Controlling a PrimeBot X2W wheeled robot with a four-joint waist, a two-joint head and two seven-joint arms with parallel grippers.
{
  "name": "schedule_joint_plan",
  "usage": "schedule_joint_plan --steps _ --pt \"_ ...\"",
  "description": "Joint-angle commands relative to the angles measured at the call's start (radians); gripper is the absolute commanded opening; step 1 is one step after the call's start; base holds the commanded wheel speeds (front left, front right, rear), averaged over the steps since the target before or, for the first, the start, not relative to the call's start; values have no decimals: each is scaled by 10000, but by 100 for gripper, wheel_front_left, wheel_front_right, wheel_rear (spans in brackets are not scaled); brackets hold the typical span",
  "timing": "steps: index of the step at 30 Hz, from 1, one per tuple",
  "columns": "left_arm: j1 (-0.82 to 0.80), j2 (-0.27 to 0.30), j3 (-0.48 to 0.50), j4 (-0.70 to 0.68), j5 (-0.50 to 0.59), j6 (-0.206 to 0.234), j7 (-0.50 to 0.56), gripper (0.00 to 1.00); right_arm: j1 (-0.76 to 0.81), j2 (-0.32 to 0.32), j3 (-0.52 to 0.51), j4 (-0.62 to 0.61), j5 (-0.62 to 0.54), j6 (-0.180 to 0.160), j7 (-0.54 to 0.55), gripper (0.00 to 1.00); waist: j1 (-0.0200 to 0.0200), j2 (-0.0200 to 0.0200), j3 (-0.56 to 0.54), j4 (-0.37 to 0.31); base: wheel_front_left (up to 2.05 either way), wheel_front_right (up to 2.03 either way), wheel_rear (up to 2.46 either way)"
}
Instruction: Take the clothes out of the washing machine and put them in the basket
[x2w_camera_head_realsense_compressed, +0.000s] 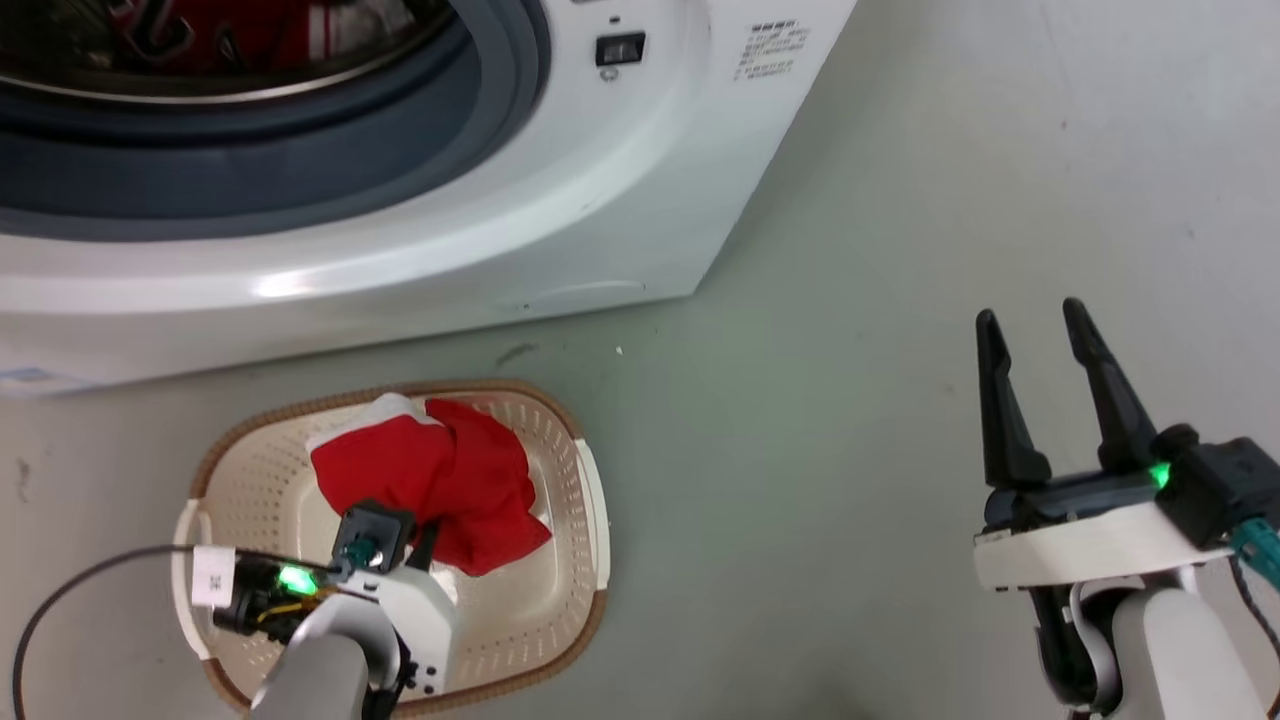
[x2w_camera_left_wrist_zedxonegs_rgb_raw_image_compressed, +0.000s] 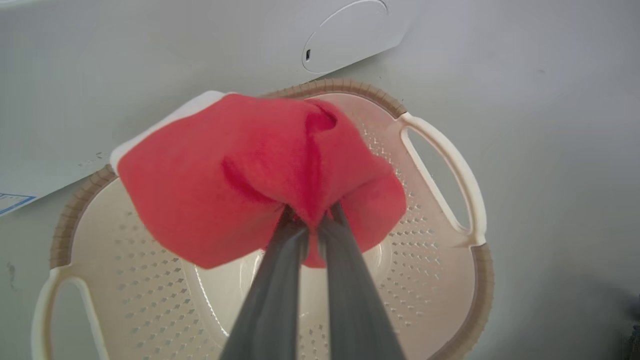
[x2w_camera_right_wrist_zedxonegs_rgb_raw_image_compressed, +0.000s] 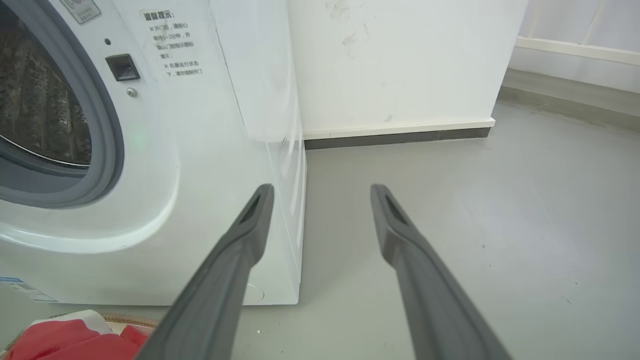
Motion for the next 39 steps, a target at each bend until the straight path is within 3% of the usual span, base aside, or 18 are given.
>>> schedule_joint_plan --steps 1,14,26,27,28,39 --pt "-234 54 -28 64 50 -1 -26 0 -208 17 -24 -61 95 -7 -23 100 0 0 705 -124 0 0 0" --pt "-2898 226 -979 3091 246 -12 51 0 -1212 16 -401 -523 350 -7 -23 100 0 0 2939 -83 0 0 0" --pt "-3869 138 -1511 3907 131 -14 844 0 -1570 16 -510 -731 393 -9 -23 100 0 0 3718 21 0 0 0" --pt "-3850 126 -1485 3914 72 -14 901 30 -1569 14 -506 -707 392 -9 -23 100 0 0 3683 27 0 0 0" --pt "-3829 126 -1485 3924 53 22 906 100 -1557 16 -495 -675 386 -7 -23 100 0 0 3628 35 0 0 0" --pt "-3023 -265 -1282 3986 -502 258 215 100 -1038 16 -261 -341 216 -7 -25 100 0 0 1942 323 0 0 0"
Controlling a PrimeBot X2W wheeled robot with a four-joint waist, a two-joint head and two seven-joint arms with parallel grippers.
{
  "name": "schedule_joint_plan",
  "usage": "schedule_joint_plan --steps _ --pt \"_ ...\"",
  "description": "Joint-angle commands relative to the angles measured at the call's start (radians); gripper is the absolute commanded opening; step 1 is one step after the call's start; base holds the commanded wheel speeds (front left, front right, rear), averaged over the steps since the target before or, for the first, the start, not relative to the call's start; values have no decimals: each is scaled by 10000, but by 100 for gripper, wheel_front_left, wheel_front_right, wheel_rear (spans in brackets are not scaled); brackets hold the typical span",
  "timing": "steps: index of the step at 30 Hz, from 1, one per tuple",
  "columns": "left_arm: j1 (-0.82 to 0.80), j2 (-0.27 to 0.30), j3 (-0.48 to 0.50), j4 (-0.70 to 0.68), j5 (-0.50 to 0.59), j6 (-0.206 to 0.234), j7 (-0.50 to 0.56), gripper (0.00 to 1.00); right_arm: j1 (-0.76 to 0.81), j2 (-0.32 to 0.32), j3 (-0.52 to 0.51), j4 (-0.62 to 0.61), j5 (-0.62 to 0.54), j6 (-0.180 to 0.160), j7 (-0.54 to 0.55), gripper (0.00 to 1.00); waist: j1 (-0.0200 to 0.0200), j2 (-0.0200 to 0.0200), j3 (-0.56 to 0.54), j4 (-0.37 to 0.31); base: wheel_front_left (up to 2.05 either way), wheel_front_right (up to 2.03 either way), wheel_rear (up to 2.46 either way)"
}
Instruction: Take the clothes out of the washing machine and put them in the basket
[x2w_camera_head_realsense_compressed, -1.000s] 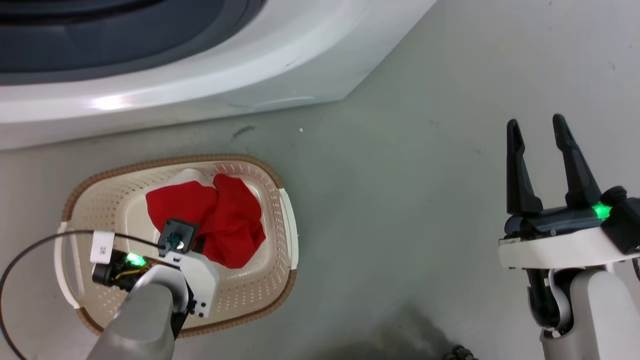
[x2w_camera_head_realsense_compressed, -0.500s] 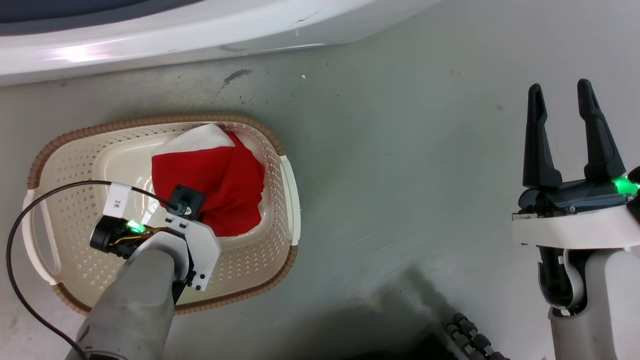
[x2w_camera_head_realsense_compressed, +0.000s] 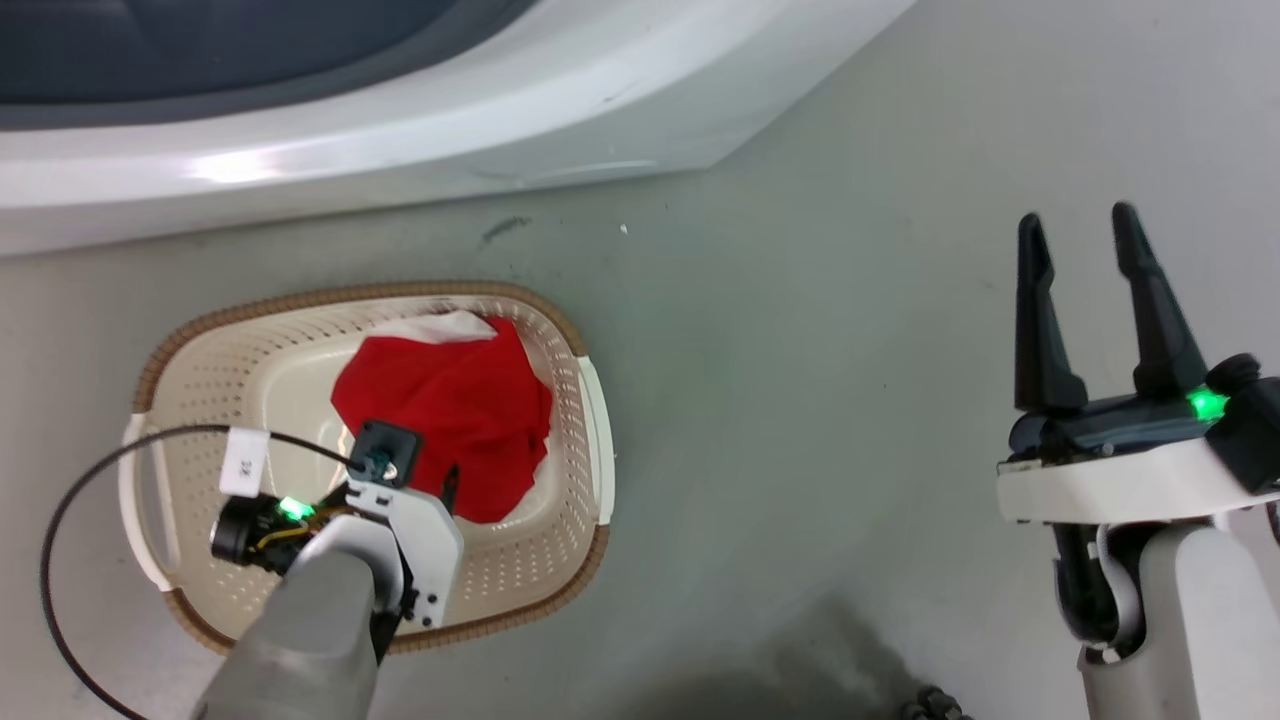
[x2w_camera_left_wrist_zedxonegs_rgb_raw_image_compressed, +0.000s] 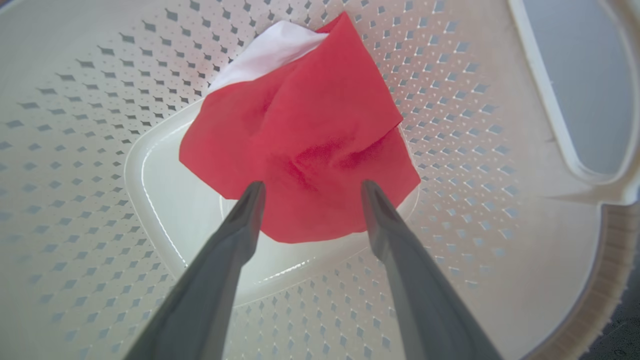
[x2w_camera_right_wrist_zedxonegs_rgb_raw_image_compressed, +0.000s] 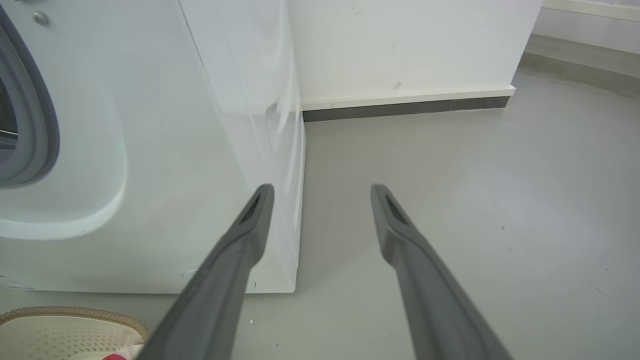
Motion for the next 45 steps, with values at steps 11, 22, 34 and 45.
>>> schedule_joint_plan --steps 11,22,34,45 --pt "1719 -320 199 -1677 -386 261 -269 100 1130 9 171 471 -373 -7 -23 100 -1 -1 -2695 574 0 0 0" --pt "4305 -259 1382 -5950 -591 805 -273 100 2193 11 289 784 -485 -7 -23 100 -1 -1 -4593 898 0 0 0" --pt "5747 -558 2730 -9529 -120 1308 -274 100 2584 11 372 870 -494 -7 -25 100 -1 -1 -5307 935 0 0 0" --pt "5020 -494 3611 -10149 210 1030 -274 100 2215 11 437 758 -323 -9 -25 100 -1 -1 -4892 468 0 0 0"
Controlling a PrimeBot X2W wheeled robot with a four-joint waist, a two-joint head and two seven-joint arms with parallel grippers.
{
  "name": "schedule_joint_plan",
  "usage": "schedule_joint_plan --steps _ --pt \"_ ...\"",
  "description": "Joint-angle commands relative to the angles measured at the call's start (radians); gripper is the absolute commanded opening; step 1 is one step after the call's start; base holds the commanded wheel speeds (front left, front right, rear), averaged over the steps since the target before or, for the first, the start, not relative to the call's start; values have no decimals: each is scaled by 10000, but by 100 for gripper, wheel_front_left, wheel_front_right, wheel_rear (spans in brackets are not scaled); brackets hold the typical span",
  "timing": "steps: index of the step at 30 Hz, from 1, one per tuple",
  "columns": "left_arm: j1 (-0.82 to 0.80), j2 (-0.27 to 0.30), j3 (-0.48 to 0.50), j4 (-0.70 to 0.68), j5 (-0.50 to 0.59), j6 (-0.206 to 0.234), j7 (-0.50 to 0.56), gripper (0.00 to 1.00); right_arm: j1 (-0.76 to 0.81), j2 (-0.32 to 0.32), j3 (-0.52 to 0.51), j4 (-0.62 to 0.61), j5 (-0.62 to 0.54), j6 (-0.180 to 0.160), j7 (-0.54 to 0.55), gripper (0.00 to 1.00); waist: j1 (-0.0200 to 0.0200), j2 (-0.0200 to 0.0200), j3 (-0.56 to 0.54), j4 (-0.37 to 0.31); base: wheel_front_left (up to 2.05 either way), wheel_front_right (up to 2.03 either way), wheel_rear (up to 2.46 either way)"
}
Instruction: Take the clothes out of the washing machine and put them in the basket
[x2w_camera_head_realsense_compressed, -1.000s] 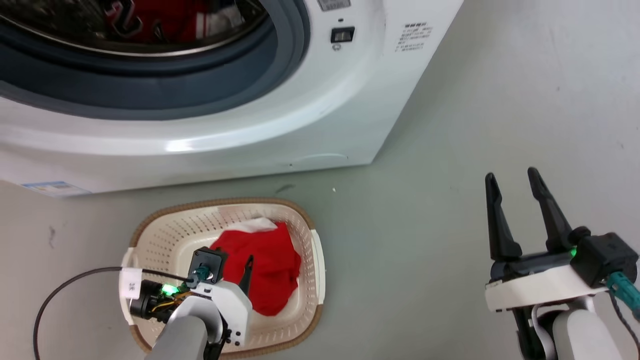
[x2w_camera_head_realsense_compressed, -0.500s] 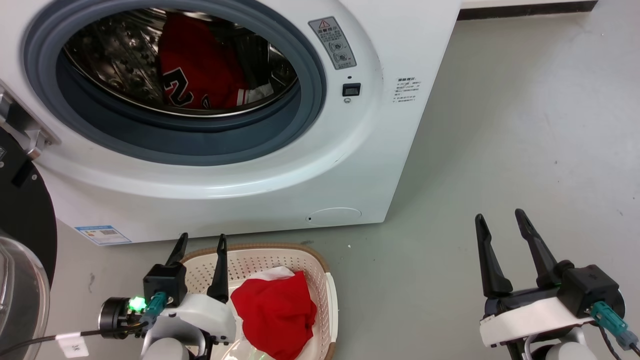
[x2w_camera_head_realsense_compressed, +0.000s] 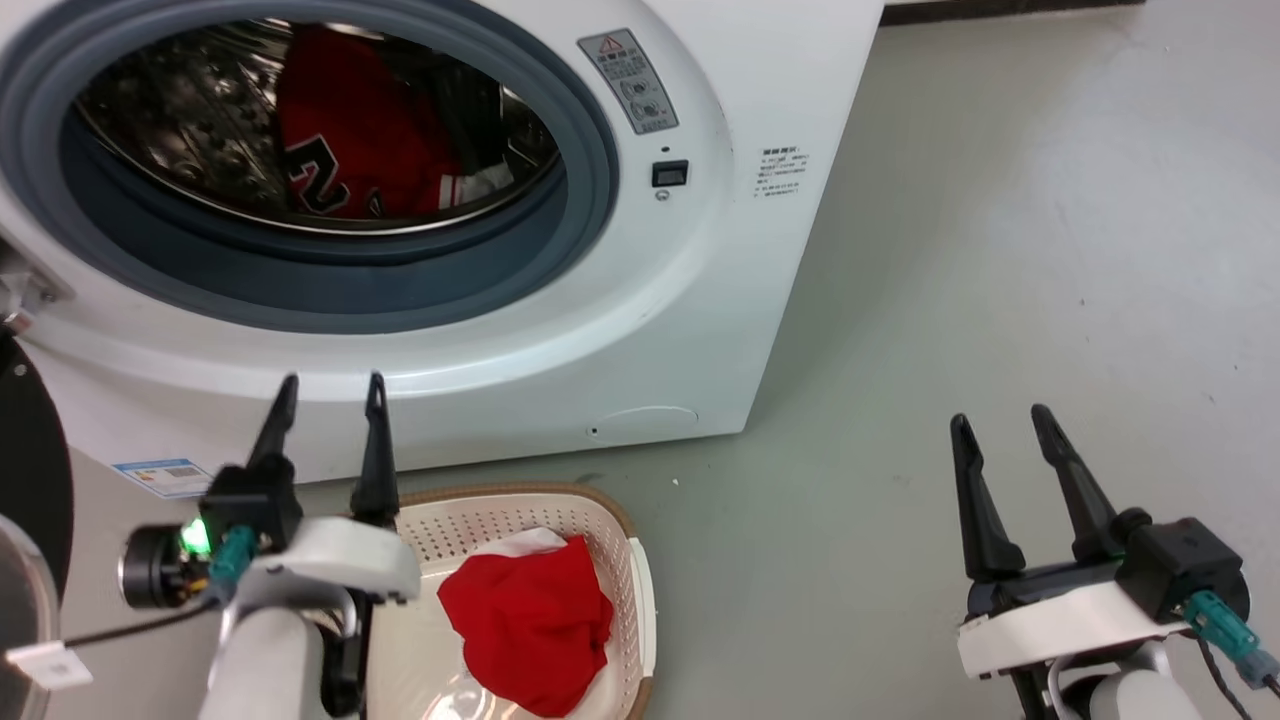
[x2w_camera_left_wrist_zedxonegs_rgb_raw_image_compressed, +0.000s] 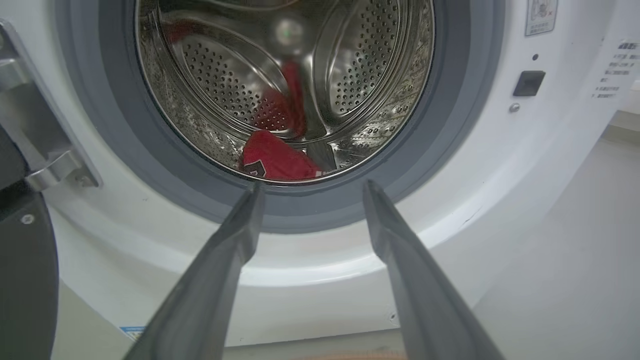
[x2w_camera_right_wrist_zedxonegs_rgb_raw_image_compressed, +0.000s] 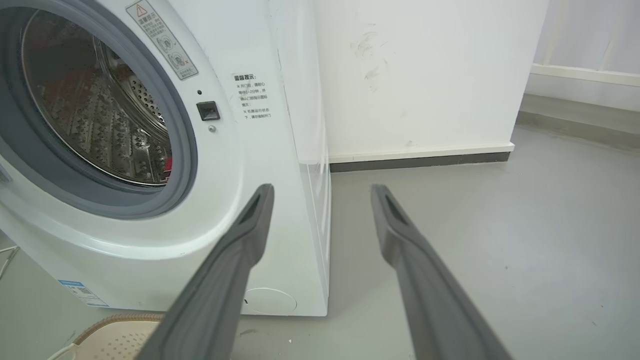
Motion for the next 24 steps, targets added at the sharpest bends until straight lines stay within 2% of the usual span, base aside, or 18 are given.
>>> schedule_joint_plan --steps 1,9,14,19,24 --pt "-199 54 68 46 29 -34 -25 100 -199 14 9 -44 85 -7 -25 100 1 -1 225 -152 0 0 0" --pt "-2719 695 367 1627 26 -537 -25 100 -907 12 24 -215 316 -7 -25 100 1 -1 1507 -608 0 0 0" --pt "-4636 1351 418 2908 209 -661 -25 100 -1501 14 125 -355 665 -7 -25 100 1 -1 2502 -1058 0 0 0" --pt "-6474 1751 213 4221 366 -740 36 100 -1927 16 122 -528 964 -7 -27 100 1 -1 3370 -1359 0 0 0" --pt "-8530 2481 -74 5422 721 -831 527 100 -2255 16 136 -662 1260 -7 -27 100 1 -1 4230 -1658 0 0 0"
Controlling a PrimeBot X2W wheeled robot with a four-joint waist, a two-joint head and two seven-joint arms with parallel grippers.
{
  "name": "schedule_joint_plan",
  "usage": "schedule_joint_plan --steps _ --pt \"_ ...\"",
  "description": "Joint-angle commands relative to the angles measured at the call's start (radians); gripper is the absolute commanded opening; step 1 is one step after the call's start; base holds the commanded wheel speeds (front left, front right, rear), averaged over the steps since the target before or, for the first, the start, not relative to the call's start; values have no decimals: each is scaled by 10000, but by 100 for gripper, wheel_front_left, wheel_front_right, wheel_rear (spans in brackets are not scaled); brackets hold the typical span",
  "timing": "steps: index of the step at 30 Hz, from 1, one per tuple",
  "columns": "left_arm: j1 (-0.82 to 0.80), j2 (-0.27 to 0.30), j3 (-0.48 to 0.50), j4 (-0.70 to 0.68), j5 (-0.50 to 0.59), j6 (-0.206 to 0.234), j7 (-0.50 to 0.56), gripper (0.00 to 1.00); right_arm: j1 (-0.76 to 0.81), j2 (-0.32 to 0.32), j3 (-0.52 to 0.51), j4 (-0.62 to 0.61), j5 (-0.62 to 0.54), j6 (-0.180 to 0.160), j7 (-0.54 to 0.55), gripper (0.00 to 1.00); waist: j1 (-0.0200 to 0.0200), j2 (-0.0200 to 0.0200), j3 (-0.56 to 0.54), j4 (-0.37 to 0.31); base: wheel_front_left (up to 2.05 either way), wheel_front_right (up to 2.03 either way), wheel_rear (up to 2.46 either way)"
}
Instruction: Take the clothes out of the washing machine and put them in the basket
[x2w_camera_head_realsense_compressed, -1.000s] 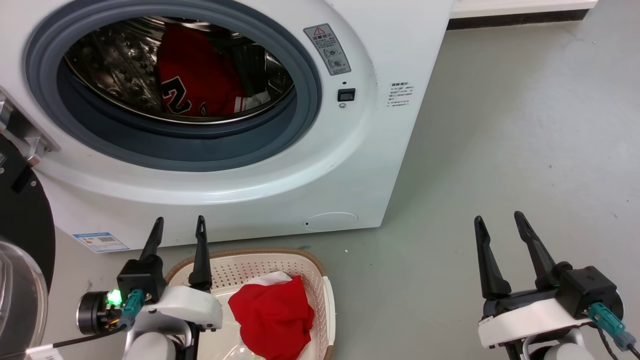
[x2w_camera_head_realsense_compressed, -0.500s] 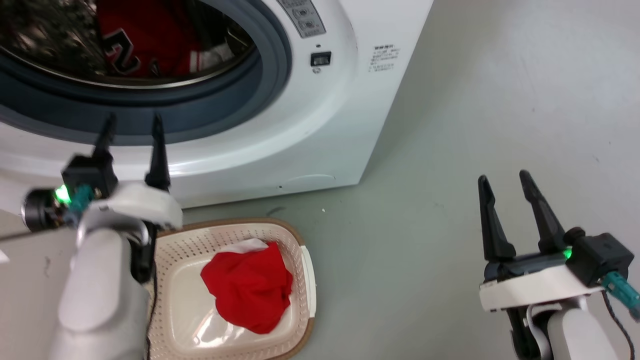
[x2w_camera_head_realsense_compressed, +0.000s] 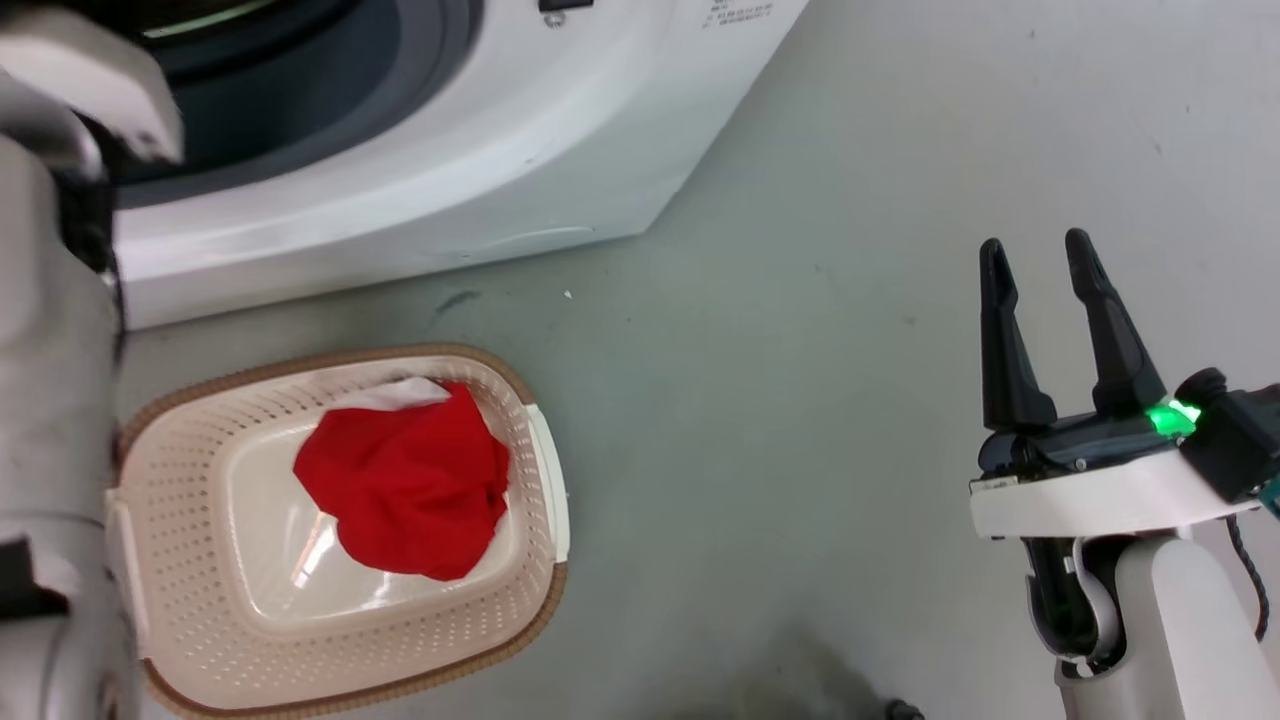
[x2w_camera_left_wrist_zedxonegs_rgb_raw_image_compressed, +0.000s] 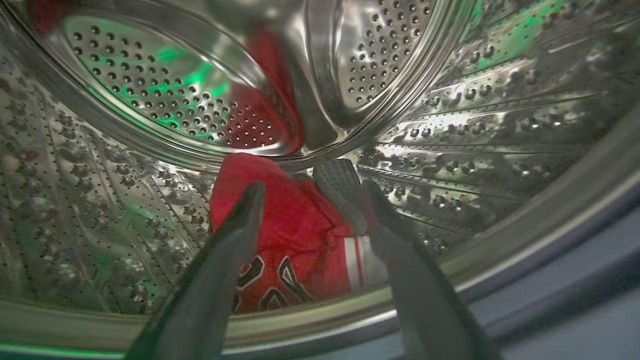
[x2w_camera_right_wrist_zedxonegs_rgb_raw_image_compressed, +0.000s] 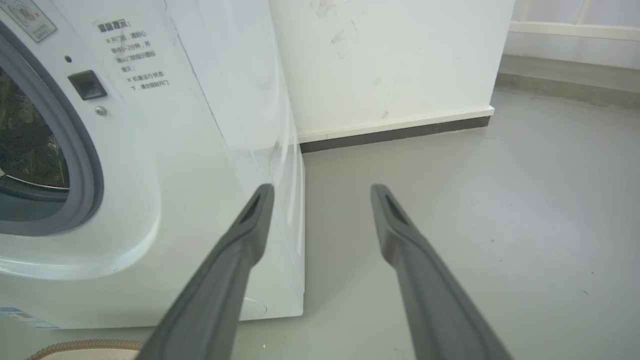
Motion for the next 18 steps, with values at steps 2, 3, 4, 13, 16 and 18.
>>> schedule_joint_plan --steps 2,3,4,13,16,18 --pt "-678 150 -56 412 19 -67 189 100 -260 19 5 -83 130 -7 -25 100 -2 0 725 -391 0 0 0" --pt "-931 190 -132 595 78 -93 286 100 -332 18 -11 -105 189 -7 -27 100 -2 0 859 -425 0 0 0" --pt "-1157 202 -173 764 74 -112 409 100 -388 18 -28 -124 213 -7 -25 100 -2 0 982 -453 0 0 0" --pt "-3654 566 -547 1873 85 -279 2092 100 -740 16 -71 -368 533 -7 -27 100 -2 0 1982 -687 0 0 0" --pt "-4396 627 -669 2225 5 -358 2708 100 -790 16 -90 -424 654 -7 -26 100 -2 0 2245 -735 0 0 0" --pt "-4908 663 -807 2440 -13 -389 3173 100 -827 18 -90 -468 718 -7 -26 100 -2 0 2394 -751 0 0 0"
